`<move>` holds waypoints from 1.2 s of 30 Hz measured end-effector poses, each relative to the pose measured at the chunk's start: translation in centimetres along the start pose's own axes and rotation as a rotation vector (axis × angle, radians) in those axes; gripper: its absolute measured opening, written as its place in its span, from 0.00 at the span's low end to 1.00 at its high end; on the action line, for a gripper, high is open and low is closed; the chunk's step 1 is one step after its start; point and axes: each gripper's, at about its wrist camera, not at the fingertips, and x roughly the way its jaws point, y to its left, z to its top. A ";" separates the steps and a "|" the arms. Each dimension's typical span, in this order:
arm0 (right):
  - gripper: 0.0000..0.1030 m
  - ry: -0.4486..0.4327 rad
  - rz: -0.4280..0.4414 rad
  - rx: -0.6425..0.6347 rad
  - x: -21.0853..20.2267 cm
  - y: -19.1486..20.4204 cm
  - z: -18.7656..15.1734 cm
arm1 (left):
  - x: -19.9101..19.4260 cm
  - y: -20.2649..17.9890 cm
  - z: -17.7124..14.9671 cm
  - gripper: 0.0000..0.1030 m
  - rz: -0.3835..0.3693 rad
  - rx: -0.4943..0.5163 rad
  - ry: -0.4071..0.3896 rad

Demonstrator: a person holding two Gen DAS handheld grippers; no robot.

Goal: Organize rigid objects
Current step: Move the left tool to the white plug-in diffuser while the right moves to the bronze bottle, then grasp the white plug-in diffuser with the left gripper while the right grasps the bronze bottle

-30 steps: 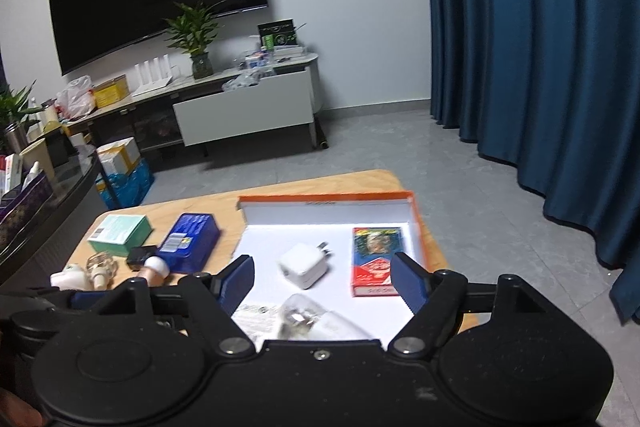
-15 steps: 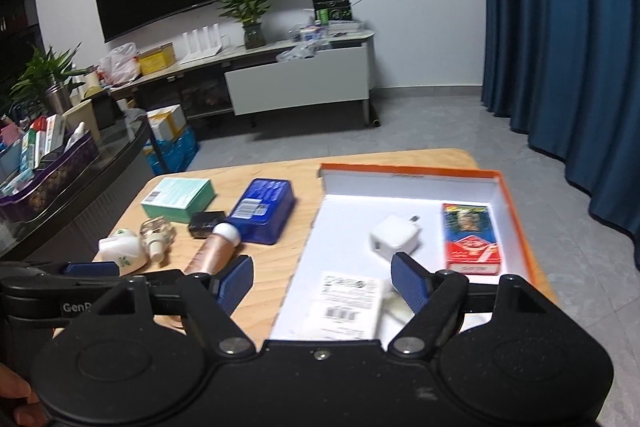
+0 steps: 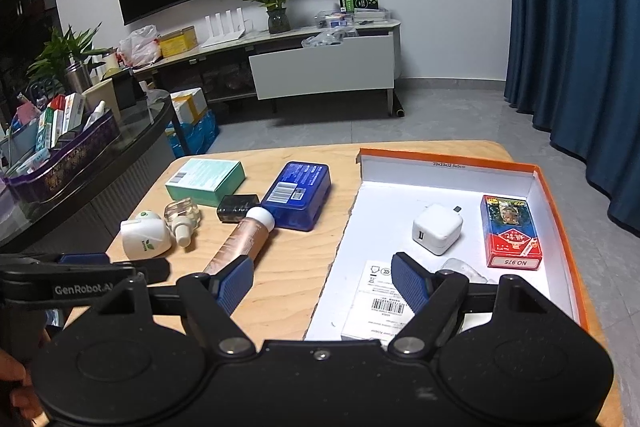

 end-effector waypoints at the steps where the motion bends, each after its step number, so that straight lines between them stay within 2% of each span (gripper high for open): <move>1: 0.87 0.002 0.001 0.002 0.0 0.0 -0.1 | 0.2 0.5 0.0 0.86 0.011 -0.006 0.002; 9: 0.87 0.016 0.000 0.003 0.5 -0.1 -0.4 | 2.0 4.6 0.5 0.94 0.087 -0.014 -0.022; 12: 0.87 0.020 0.001 0.000 0.7 0.1 -0.4 | 3.2 5.6 0.9 0.98 0.067 0.010 -0.043; 22: 0.87 0.046 -0.011 -0.016 1.7 0.3 -0.2 | 7.8 6.0 1.8 0.99 0.009 0.169 -0.050; 25: 0.87 0.055 -0.013 -0.024 2.2 0.6 -0.2 | 8.6 6.3 2.0 0.85 -0.002 0.174 -0.061; 26: 0.87 0.058 -0.012 -0.027 2.3 0.7 -0.2 | 8.9 6.4 2.0 0.72 -0.024 0.169 -0.051; 28: 0.87 0.065 -0.006 -0.027 2.7 1.0 -0.2 | 8.8 6.2 1.9 0.65 -0.038 0.176 -0.058; 30: 0.87 0.073 0.005 -0.024 3.2 1.3 -0.2 | 8.6 6.1 1.6 0.66 -0.051 0.179 -0.064; 36: 0.87 0.121 0.068 -0.010 5.7 2.8 0.0 | 6.9 6.4 0.9 0.65 -0.059 0.101 -0.072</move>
